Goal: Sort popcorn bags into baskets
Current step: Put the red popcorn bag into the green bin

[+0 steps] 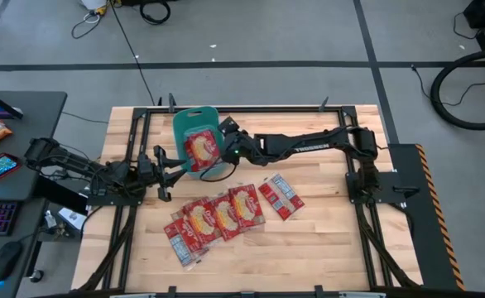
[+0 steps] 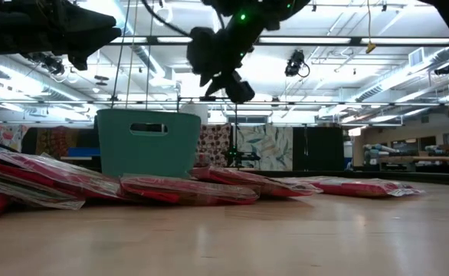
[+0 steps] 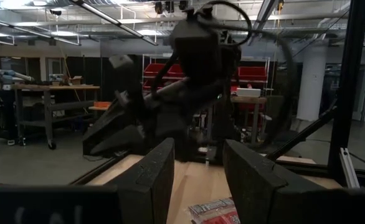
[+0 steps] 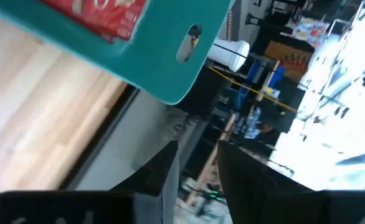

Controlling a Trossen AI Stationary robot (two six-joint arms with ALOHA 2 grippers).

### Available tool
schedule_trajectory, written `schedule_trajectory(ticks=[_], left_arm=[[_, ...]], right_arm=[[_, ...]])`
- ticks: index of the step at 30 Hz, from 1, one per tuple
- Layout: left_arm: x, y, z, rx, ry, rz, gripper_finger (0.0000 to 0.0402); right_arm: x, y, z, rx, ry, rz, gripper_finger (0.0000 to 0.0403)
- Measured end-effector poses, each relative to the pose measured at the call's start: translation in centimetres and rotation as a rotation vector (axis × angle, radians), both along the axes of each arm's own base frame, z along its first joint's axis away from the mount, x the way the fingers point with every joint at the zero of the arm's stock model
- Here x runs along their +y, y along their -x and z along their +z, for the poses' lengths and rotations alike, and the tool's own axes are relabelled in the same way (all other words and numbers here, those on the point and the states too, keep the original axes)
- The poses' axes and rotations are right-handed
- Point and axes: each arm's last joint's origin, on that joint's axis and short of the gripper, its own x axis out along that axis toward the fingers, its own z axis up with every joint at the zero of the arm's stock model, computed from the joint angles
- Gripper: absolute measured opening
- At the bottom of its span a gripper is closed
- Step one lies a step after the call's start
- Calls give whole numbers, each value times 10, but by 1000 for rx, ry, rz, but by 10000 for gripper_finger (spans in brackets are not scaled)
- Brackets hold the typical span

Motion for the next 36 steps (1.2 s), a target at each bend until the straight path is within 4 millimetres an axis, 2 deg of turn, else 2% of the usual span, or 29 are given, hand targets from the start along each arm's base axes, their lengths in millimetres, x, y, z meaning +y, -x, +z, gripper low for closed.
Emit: schedule_trajectory(ticks=[8,13,17,26,36], left_arm=[[0,0,-1,7,-1,0,144],[0,0,-1,6,3,-1,144],[0,0,-1,5,5,-2,144],[0,0,-1,5,5,-2,144],[0,0,-1,6,6,-2,144]], right_arm=[[12,23,24,-187,-270,-75,115],[21,34,32,-398,-449,-241,115],[29,39,28,-472,-545,-342,115],[43,58,15,-458,-645,-554,115],[59,66,7,-484,-945,-753,115]])
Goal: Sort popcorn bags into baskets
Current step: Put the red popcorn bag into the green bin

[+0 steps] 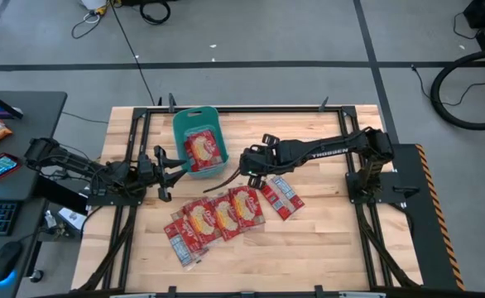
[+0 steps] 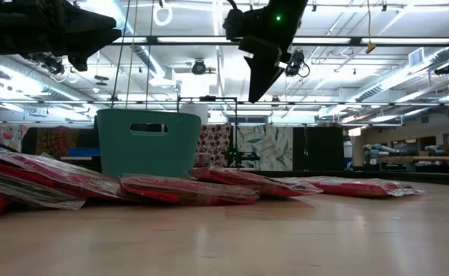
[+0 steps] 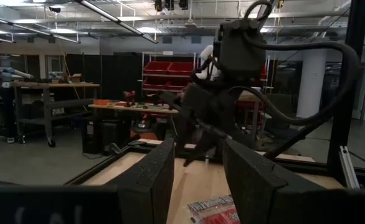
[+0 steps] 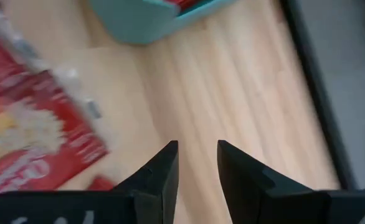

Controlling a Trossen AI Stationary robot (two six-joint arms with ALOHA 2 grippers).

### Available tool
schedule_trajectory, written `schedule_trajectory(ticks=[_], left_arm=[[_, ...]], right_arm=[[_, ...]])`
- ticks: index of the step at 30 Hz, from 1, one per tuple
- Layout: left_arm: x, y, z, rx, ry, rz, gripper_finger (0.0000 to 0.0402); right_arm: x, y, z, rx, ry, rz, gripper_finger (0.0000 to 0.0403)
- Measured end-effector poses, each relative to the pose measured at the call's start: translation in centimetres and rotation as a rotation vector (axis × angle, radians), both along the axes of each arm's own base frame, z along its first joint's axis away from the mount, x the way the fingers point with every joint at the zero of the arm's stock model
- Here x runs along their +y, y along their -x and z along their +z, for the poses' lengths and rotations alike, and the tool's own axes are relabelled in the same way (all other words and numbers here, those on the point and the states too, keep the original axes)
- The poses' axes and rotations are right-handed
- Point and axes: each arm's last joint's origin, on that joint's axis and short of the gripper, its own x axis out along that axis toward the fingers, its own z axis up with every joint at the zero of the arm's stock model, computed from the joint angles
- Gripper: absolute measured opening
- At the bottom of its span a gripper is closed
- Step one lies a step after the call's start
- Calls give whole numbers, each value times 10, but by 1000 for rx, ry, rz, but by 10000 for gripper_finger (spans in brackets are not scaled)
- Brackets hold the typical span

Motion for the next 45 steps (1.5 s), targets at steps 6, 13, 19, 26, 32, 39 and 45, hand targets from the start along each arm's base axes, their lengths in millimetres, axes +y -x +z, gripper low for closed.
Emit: schedule_trajectory(ticks=[6,13,19,26,32,39,45], left_arm=[[0,0,0,0,0,0,144],[0,0,0,0,1,0,144],[0,0,0,0,2,0,144],[0,0,0,0,2,-1,144],[0,0,0,0,2,-1,144],[0,0,0,0,2,-1,144],[0,0,0,0,2,-1,144]], right_arm=[[20,1,-1,-26,-48,-10,115],[48,2,0,-76,-82,7,115],[68,4,1,-108,-92,27,114],[83,4,-11,-152,-113,38,114],[89,8,-30,-144,-112,56,114],[90,8,-34,-154,-105,64,114],[92,4,-33,-189,-133,88,114]])
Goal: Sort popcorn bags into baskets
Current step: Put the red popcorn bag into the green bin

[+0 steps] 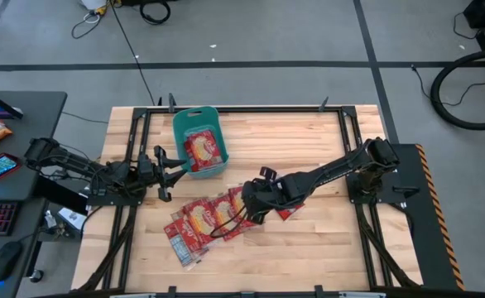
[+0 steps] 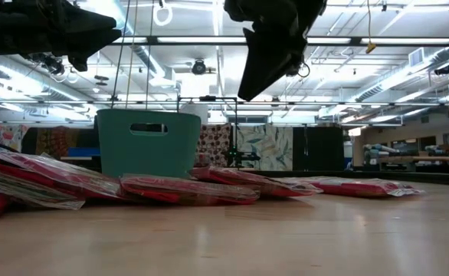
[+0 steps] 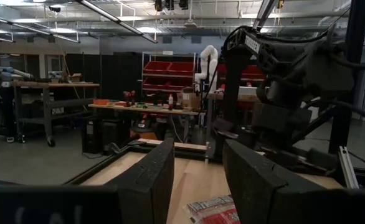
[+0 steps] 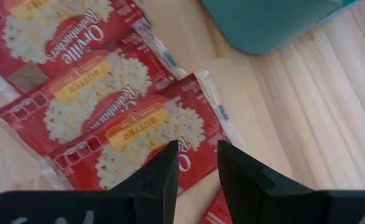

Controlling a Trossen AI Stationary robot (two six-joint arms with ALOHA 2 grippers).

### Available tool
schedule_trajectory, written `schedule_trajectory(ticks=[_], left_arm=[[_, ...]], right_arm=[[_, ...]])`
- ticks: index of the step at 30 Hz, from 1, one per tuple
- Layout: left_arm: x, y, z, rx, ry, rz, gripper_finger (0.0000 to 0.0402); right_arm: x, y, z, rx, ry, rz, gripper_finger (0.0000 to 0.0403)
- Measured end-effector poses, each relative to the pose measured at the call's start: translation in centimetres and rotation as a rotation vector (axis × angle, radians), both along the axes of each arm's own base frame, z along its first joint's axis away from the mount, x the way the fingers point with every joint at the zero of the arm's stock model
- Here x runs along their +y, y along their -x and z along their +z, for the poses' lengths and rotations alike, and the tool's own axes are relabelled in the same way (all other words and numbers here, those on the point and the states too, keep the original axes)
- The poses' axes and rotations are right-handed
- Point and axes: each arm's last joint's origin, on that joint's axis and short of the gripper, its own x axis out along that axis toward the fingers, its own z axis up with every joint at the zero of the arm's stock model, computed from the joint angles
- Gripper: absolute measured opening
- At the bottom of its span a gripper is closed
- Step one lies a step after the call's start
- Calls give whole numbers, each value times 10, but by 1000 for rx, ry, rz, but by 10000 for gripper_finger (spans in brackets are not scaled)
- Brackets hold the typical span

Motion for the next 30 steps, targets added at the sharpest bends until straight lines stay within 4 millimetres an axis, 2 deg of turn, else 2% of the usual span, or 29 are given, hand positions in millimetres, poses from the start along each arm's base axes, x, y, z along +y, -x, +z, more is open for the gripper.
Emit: schedule_trajectory(ticks=[7,16,21,30], left_arm=[[0,0,0,0,0,0,144],[0,0,0,0,0,0,144],[0,0,0,0,0,0,144],[0,0,0,0,0,0,144]], right_arm=[[8,0,-10,-50,-25,24,114],[19,2,-34,-126,-140,113,115],[25,6,-43,-132,-143,210,115],[30,11,-55,-144,-130,250,115]])
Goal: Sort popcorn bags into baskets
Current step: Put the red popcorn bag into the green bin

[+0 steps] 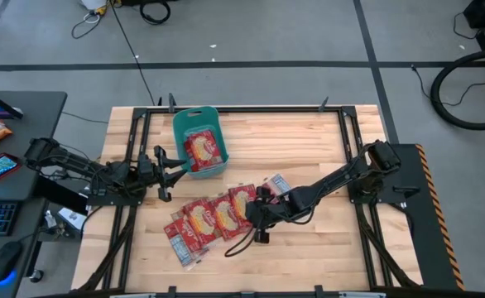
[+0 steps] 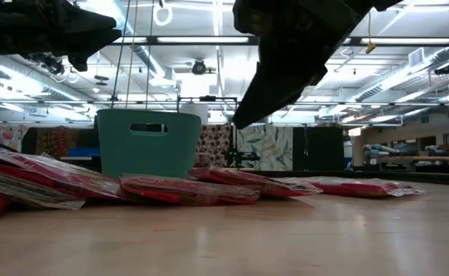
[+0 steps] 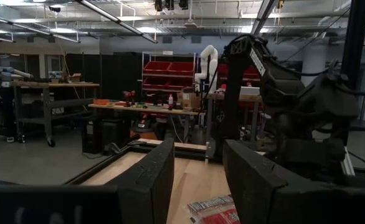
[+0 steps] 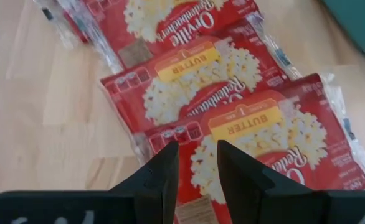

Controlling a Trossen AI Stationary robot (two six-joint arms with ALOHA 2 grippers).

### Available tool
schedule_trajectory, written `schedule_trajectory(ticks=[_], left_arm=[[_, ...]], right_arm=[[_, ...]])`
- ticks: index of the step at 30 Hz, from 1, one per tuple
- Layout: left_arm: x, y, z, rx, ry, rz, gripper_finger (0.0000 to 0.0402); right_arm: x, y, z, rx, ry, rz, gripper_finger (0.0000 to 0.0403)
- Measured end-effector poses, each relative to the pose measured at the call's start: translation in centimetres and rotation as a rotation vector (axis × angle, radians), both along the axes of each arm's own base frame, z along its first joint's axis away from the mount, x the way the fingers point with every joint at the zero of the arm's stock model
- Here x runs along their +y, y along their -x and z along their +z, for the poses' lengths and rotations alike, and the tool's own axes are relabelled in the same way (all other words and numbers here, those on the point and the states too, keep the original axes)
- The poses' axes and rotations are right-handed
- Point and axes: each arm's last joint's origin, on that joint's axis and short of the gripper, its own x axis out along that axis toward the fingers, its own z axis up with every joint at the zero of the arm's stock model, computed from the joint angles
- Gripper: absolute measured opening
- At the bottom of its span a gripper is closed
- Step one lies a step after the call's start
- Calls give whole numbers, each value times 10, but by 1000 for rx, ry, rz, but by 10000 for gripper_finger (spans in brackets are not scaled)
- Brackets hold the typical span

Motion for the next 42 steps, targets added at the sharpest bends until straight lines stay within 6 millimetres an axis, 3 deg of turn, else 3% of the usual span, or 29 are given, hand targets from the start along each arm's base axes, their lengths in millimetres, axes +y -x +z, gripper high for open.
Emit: schedule_trajectory(ticks=[17,42], left_arm=[[0,0,0,0,0,0,144],[0,0,0,0,-1,0,144]], right_arm=[[0,0,-1,-10,11,11,115],[9,-14,18,-235,33,60,114]])
